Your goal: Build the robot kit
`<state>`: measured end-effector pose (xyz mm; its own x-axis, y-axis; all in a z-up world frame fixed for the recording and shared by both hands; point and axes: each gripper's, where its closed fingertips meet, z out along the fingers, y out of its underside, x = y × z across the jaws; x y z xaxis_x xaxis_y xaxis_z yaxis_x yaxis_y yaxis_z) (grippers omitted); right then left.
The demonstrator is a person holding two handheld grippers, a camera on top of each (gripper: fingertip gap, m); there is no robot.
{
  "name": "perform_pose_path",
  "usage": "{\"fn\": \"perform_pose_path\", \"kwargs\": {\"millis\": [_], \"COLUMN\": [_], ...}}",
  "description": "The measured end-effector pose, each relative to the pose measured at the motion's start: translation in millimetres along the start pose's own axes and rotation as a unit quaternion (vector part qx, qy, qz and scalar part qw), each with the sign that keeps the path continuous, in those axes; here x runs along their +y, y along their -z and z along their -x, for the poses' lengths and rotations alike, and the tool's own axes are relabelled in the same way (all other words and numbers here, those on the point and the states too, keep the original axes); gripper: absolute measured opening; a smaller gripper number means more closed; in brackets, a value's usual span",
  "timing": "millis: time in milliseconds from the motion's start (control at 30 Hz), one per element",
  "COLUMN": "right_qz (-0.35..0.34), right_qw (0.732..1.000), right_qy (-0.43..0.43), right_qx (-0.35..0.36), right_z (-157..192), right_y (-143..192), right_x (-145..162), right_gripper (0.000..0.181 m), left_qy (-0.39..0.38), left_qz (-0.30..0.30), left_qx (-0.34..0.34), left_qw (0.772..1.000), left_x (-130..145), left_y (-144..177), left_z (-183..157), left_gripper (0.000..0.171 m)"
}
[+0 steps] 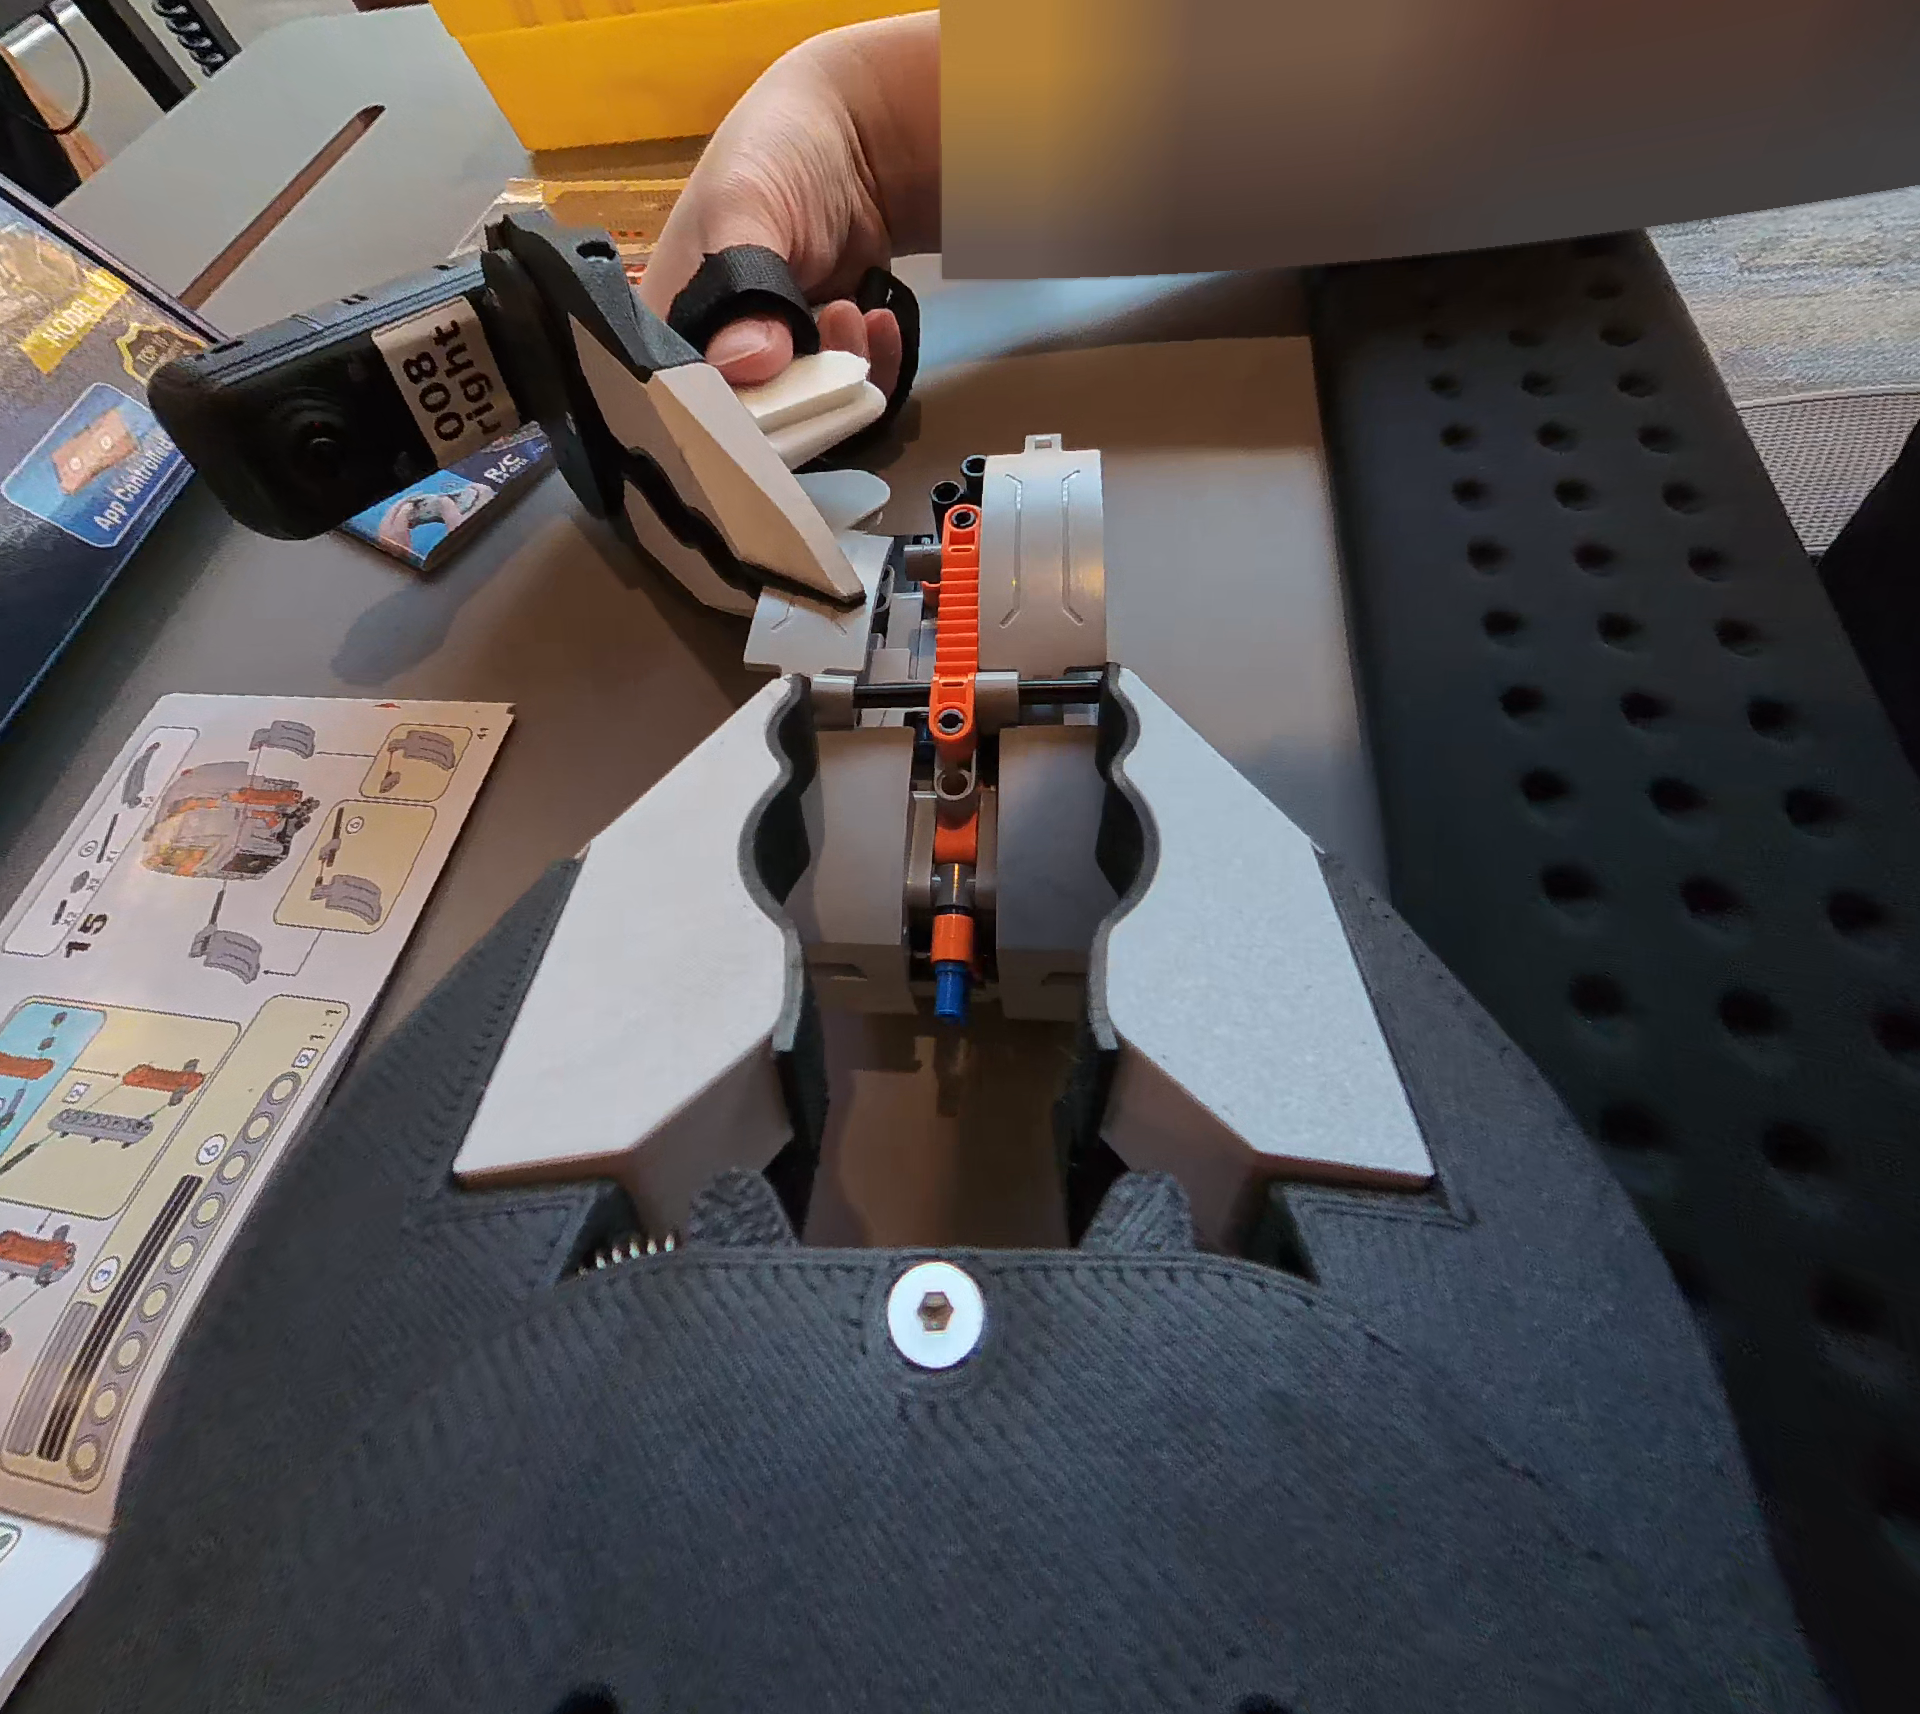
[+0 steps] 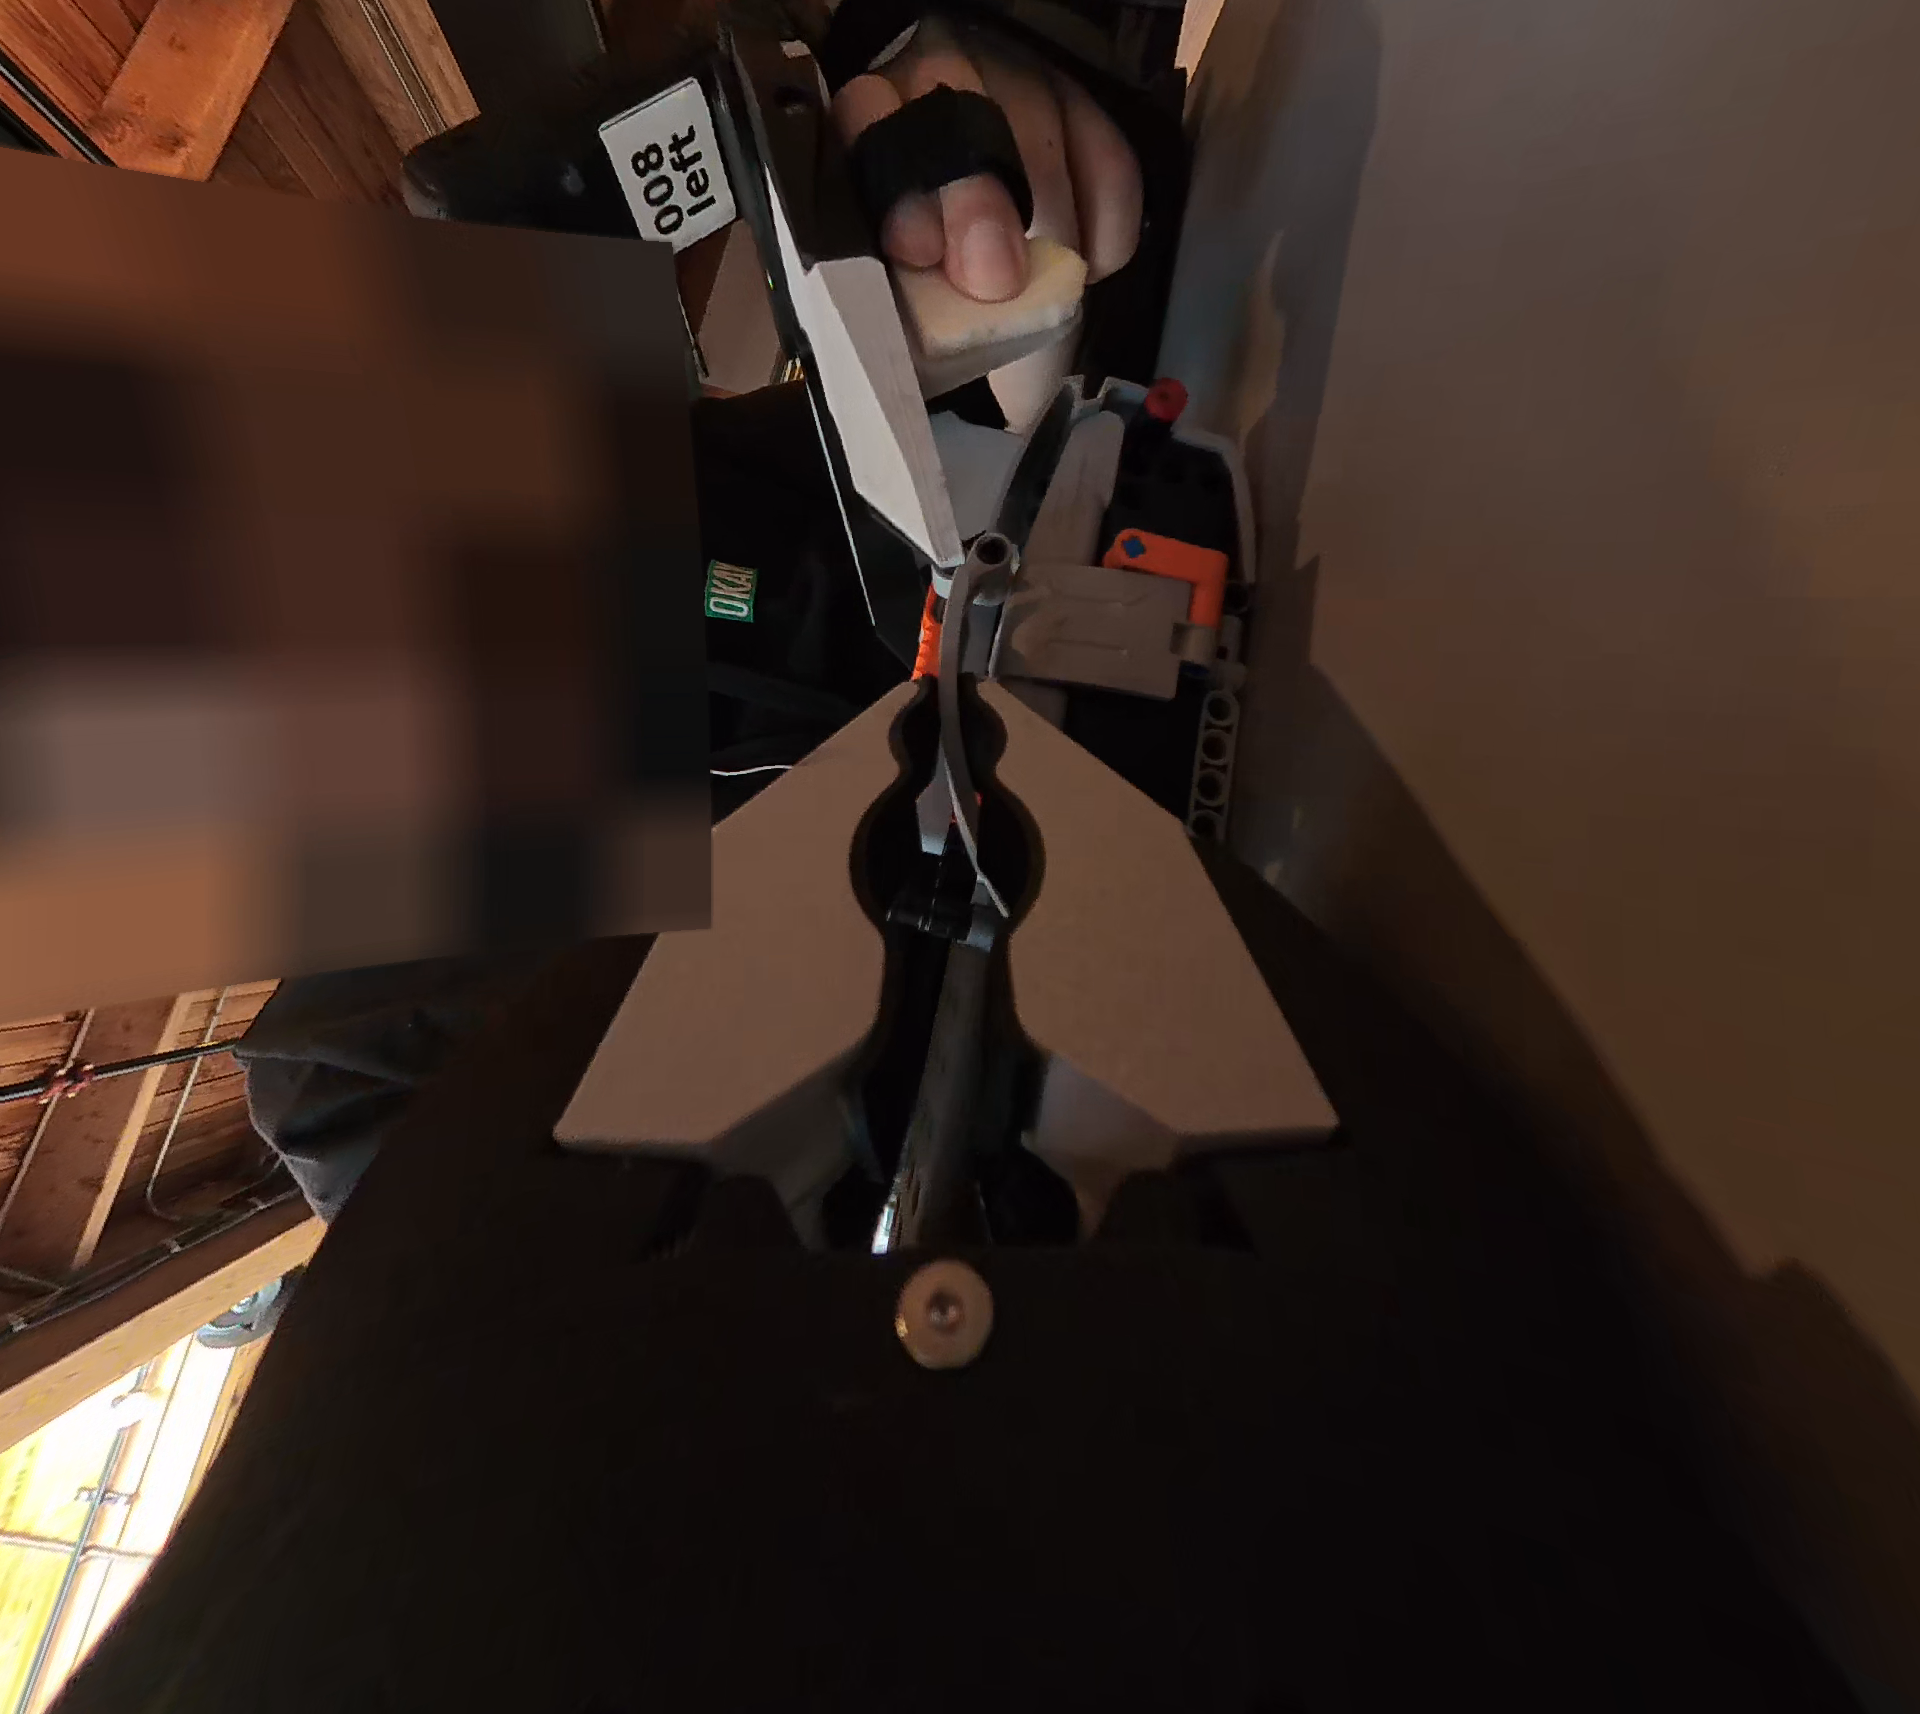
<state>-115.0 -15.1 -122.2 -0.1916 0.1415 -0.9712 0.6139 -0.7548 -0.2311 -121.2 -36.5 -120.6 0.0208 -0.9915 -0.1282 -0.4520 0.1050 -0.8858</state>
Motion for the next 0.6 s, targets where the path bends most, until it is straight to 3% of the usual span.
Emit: {"fn": "perform_pose_path", "kwargs": {"millis": [300,600], "right_qz": [0.004,-0.021], "right_qw": [0.995,0.958], "right_qy": [0.077,0.234], "right_qx": [0.057,0.162], "right_z": [-4.4,10.3], "right_y": [2.1,1.3], "right_x": [-2.9,-14.5], "right_gripper": [0.011,0.024], "left_qy": [0.003,-0.009], "left_qz": [0.002,0.002], "left_qx": [0.002,-0.003], "left_qw": [1.000,1.000], "left_x": [0.5,0.5], "left_y": [0.1,0.4], "left_z": [-2.4,-4.2], "left_gripper": [0.052,0.049]}}
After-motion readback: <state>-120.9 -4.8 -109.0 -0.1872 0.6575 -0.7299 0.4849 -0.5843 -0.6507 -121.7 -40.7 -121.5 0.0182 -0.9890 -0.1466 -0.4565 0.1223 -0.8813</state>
